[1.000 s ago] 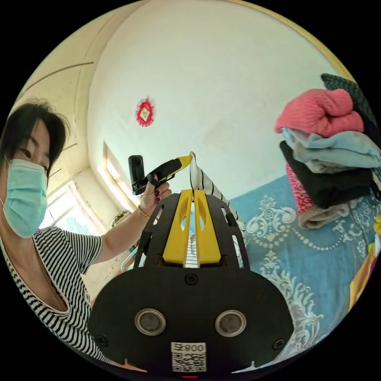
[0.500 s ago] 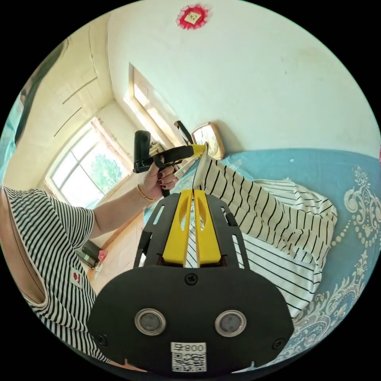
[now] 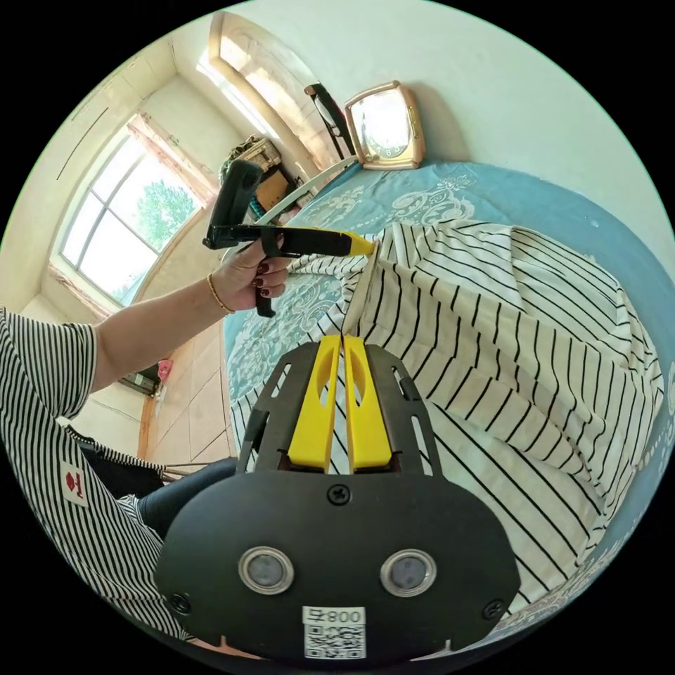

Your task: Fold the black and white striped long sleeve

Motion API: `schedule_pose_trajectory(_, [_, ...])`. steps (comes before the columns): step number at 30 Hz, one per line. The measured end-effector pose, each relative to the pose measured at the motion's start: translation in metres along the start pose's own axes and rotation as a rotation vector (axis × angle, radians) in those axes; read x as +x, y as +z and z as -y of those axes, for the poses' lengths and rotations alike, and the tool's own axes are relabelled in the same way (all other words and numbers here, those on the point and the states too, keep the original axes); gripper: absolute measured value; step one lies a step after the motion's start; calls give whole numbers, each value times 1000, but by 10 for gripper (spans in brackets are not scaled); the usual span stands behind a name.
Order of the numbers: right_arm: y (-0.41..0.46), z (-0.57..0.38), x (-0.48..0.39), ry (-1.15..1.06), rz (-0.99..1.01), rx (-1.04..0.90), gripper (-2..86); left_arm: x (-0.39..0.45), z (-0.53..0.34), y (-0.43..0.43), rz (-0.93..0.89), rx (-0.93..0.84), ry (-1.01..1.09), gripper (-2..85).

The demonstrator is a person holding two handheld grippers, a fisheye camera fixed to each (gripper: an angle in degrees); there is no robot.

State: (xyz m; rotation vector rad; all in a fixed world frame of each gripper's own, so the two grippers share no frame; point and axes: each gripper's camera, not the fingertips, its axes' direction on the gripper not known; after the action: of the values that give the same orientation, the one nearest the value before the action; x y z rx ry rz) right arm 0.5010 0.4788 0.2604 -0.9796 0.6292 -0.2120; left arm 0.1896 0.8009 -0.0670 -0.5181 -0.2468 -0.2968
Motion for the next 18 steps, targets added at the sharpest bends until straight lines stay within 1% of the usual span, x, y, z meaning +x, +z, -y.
schedule_pose_trajectory(8, [90, 37, -10, -49, -75, -144, 4, -38, -30, -2, 59, -64, -76, 10])
schedule_pose_trajectory(11, [113, 46, -10, -50, -89, -165, 5, -37, -40, -16, 49, -11, -99, 9])
schedule_pose_trajectory(16, [137, 54, -15, -94, -155, -189, 7, -23, -51, -50, 92, 99, -125, 7])
schedule_pose_trajectory(18, [143, 56, -12, -89, -151, -171, 11, -9, -55, -52, 56, 102, -107, 8])
